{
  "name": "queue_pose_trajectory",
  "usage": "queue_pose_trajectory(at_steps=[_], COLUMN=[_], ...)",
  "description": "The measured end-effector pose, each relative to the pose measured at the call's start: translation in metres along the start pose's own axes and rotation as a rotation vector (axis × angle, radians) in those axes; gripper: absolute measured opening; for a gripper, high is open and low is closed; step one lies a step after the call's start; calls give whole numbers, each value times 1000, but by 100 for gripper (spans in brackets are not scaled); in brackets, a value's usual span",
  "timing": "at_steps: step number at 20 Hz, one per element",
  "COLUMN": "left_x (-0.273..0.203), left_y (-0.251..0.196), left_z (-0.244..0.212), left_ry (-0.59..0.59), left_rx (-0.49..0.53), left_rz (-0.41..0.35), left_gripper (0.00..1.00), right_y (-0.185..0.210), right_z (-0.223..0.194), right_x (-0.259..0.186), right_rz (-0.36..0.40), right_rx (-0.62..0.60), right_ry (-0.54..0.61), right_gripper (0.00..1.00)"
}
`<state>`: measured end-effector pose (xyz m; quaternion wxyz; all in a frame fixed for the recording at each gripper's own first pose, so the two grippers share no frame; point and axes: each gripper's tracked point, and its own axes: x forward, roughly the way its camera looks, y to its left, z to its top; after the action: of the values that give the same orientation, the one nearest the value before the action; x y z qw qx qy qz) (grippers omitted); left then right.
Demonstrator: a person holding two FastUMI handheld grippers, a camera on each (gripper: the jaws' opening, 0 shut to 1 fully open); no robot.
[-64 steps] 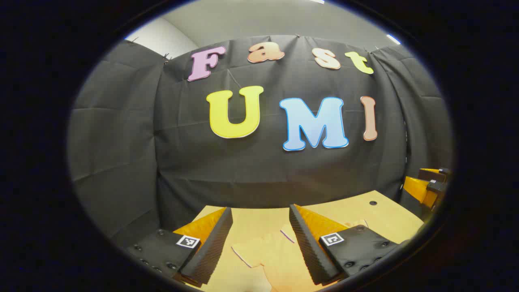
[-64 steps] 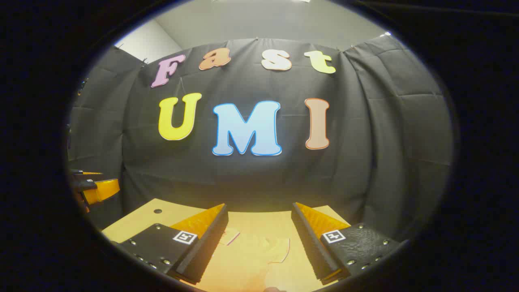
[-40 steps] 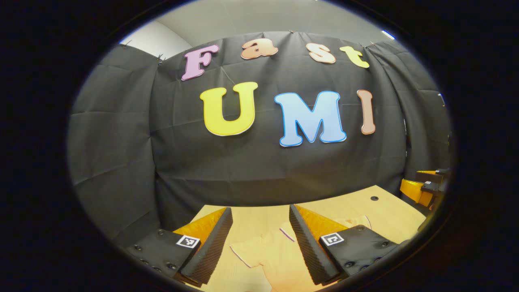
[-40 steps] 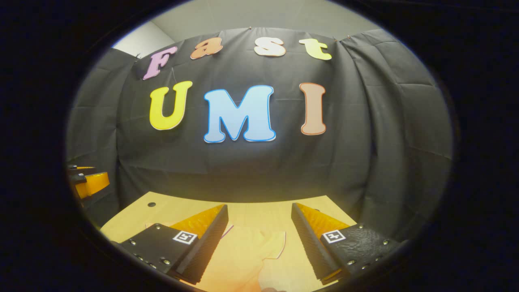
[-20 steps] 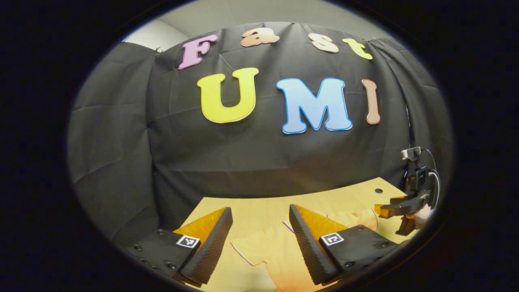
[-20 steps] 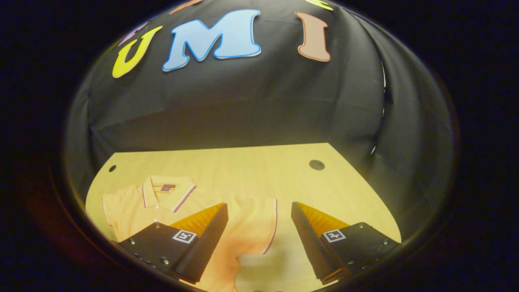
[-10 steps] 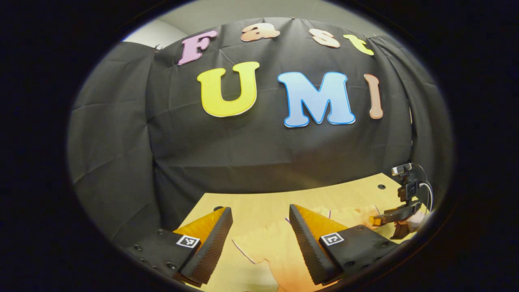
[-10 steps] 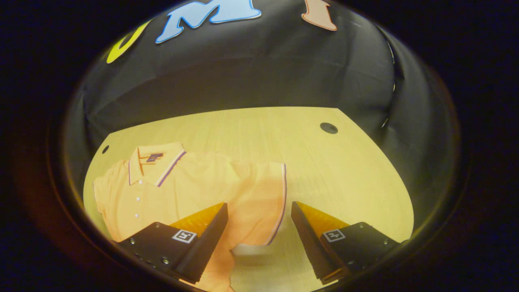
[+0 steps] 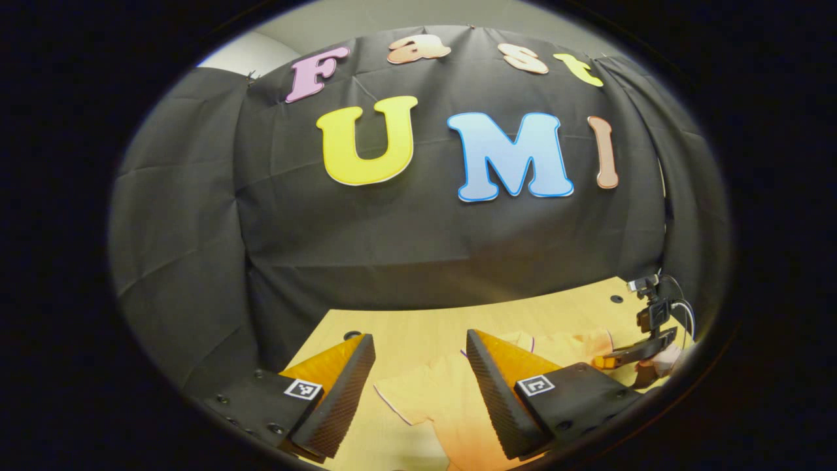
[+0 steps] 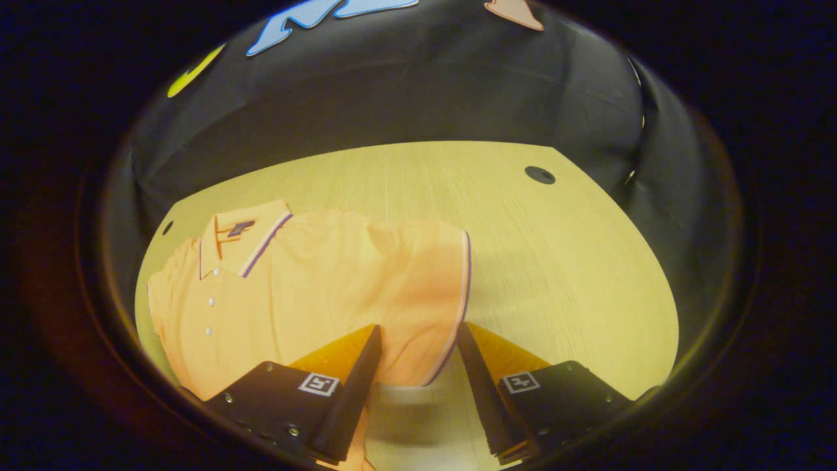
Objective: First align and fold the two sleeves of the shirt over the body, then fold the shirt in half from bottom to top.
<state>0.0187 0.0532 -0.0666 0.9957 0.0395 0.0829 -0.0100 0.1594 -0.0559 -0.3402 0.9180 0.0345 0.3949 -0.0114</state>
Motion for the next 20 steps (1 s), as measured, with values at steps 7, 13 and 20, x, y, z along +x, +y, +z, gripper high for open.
queue_pose_trajectory(at_steps=[7, 13, 20], left_x=[3, 2, -3], left_y=[-8, -11, -1], left_z=[-2, -3, -5], left_ry=[1, -1, -2], left_rx=[-2, 6, 5], left_rz=[-9, -11, 10], left_gripper=[93, 94, 94], right_y=[-4, 3, 31], right_z=[4, 10, 43], right_x=[0, 4, -9], right_rz=[34, 12, 50], right_rx=[69, 71, 46], right_ry=[17, 24, -40], right_gripper=[21, 0, 0])
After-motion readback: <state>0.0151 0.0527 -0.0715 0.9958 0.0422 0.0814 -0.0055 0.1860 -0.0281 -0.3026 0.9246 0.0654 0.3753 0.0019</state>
